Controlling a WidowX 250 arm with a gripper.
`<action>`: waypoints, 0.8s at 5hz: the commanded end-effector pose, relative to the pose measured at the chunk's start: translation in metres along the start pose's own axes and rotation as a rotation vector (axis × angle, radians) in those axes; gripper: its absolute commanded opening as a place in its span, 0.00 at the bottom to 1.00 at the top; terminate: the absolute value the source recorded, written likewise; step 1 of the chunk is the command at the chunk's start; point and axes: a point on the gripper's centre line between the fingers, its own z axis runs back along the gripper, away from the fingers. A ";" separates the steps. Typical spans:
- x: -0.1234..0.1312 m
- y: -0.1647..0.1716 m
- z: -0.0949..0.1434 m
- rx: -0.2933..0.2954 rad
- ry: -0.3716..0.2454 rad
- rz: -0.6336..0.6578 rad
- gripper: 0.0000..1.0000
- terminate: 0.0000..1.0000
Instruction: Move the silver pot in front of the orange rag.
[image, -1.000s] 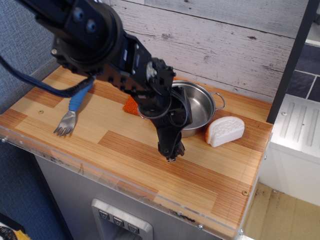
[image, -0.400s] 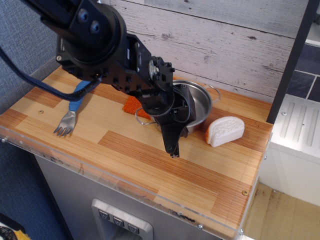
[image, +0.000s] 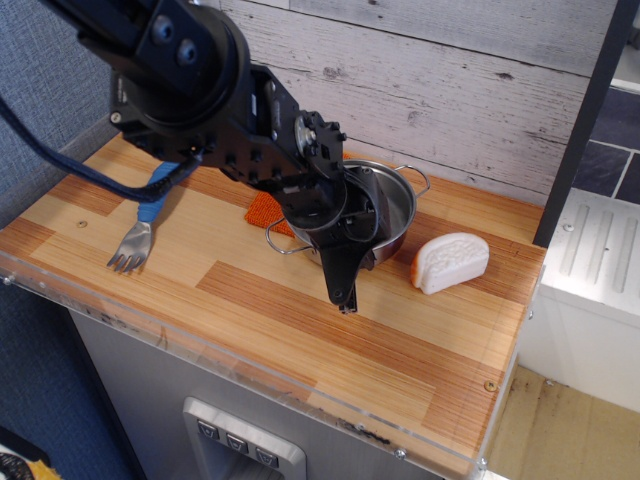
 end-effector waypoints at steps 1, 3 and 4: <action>0.016 0.034 0.042 0.110 -0.071 0.058 0.00 0.00; 0.011 0.019 0.065 0.103 -0.087 0.100 0.00 0.00; -0.006 -0.010 0.065 0.057 -0.053 0.122 0.00 0.00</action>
